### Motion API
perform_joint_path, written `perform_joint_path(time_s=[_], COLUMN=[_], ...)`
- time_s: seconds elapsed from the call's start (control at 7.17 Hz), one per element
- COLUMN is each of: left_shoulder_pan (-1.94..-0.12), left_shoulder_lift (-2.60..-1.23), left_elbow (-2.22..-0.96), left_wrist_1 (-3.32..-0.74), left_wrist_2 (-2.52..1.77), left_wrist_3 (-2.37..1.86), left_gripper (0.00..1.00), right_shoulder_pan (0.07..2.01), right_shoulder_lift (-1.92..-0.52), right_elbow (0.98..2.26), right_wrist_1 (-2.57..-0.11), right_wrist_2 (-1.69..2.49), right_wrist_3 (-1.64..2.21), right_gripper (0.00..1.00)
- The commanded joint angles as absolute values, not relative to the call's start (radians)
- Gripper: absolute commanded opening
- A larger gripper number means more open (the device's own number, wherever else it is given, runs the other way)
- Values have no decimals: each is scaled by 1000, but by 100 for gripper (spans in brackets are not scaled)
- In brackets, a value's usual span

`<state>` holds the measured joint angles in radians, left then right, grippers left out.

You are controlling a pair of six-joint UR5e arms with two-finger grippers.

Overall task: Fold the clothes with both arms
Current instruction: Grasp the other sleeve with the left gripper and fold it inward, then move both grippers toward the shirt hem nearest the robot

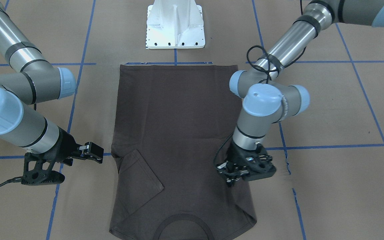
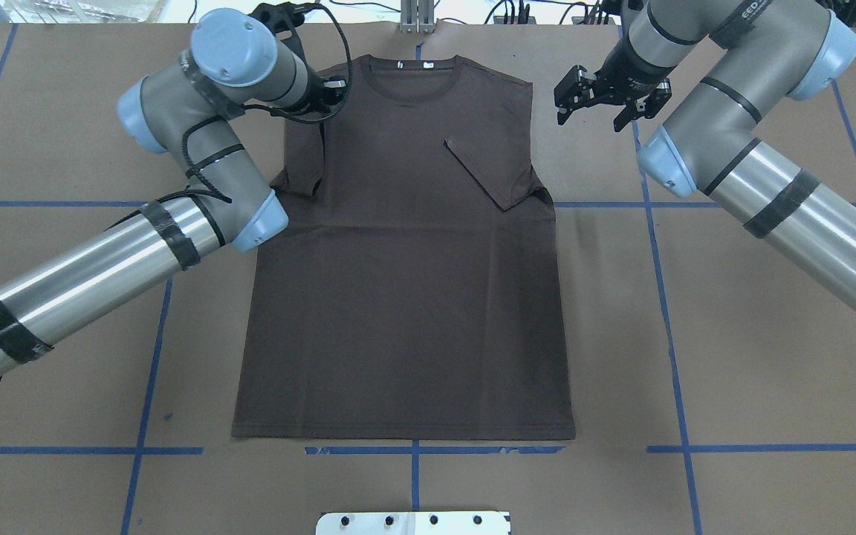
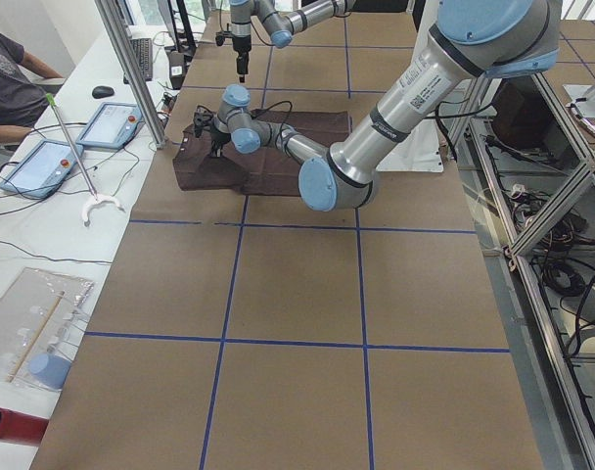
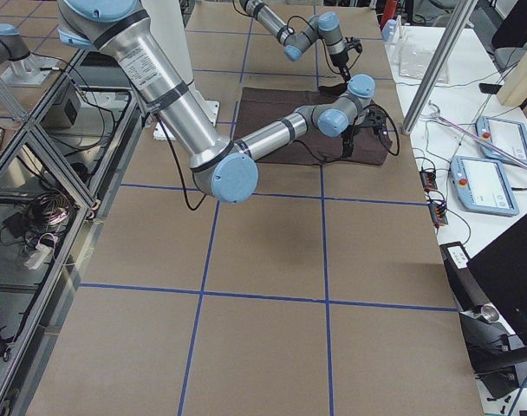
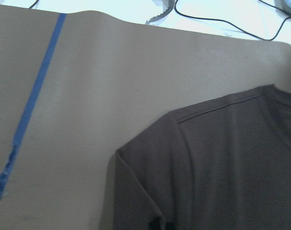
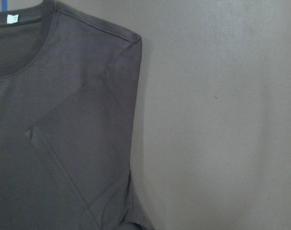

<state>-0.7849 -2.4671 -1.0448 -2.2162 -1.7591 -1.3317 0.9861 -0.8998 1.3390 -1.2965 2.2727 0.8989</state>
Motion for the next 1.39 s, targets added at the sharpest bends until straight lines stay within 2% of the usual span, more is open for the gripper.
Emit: perform_joint_path(time_s=[0.0,0.14,0.42,0.56,0.7,0.84,1.12,1.25], left_shoulder_pan=[-761,-749,-744,-745,-746,-747,-741,-735], left_shoulder_lift=[-2508,-2505,-2505,-2482,-2368,-2218,-2020,-1947], left_elbow=[-968,-965,-976,-1024,-1175,-1388,-1771,-1893], left_wrist_1=[-2276,-2298,-2309,-2300,-2278,-2197,-1966,-1897], left_wrist_2=[-1753,-1752,-1753,-1765,-1825,-1876,-1875,-1868], left_wrist_3=[-1370,-1364,-1368,-1353,-1312,-1257,-1210,-1210], left_gripper=[14,99,100,100,100,100,100,100], right_shoulder_pan=[986,985,985,973,932,867,748,601], right_shoulder_lift=[-902,-902,-905,-922,-981,-1093,-1308,-1400], right_elbow=[1339,1339,1344,1379,1469,1605,1869,1987], right_wrist_1=[-1295,-1295,-1293,-1290,-1290,-1289,-1287,-1287], right_wrist_2=[2270,2270,2267,2255,2220,2167,2109,1983], right_wrist_3=[899,899,900,951,1003,1041,1222,1341], right_gripper=[100,100,100,100,100,100,100,100])
